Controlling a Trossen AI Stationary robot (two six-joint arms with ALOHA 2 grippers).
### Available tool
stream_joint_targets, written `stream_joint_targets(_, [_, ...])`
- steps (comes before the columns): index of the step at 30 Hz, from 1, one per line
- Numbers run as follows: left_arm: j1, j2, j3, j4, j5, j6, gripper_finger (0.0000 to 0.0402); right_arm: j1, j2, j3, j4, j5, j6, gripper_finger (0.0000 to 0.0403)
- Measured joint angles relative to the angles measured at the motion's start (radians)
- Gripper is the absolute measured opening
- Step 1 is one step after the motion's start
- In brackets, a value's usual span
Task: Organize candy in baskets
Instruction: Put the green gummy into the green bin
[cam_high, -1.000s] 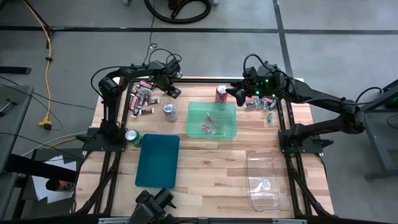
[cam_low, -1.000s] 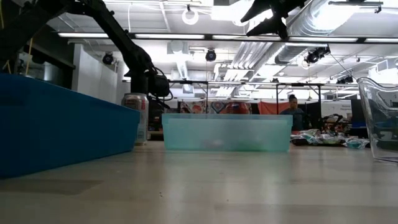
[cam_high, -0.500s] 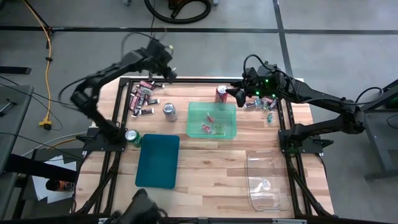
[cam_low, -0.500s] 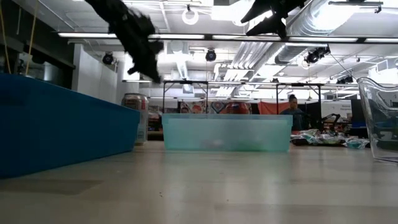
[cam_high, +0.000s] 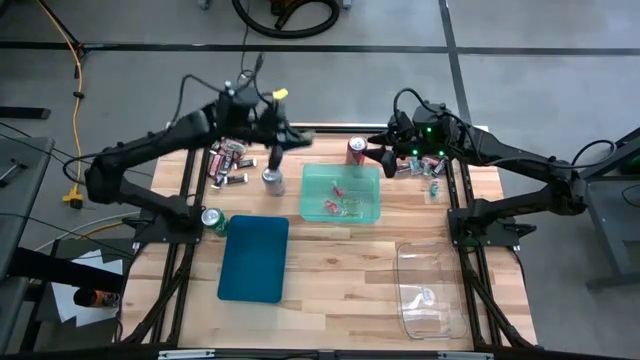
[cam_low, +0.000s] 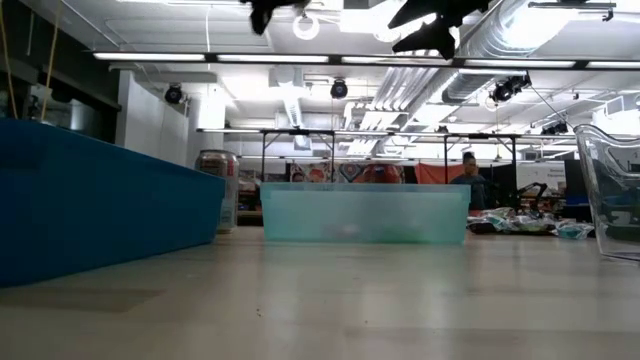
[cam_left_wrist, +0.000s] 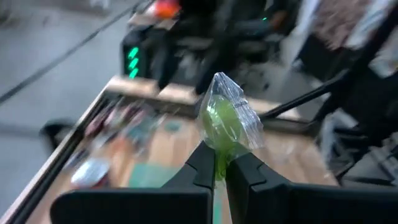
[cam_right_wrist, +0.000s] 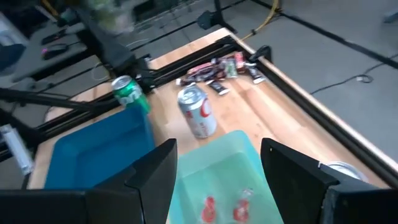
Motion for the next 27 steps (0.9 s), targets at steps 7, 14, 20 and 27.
stream_joint_targets(7, [-0.081, -0.003, -0.269, 0.496, -0.067, -0.200, 0.0001, 0.000, -0.001, 0.000, 0.001, -0.121, -0.002, 0.0227])
stream_joint_targets(14, [-0.087, -0.009, -0.361, 0.640, -0.074, -0.305, 0.0001, 0.000, -0.003, 0.000, 0.068, -0.143, -0.016, 0.0227])
stream_joint_targets(20, [-0.092, -0.009, -0.362, 0.637, -0.074, -0.306, 0.0001, 0.000, -0.003, 0.000, 0.120, -0.154, -0.016, 0.0227])
stream_joint_targets(27, [-0.092, -0.008, -0.362, 0.618, -0.083, -0.287, 0.0001, 0.000, -0.017, 0.000, 0.110, -0.156, -0.025, 0.0227])
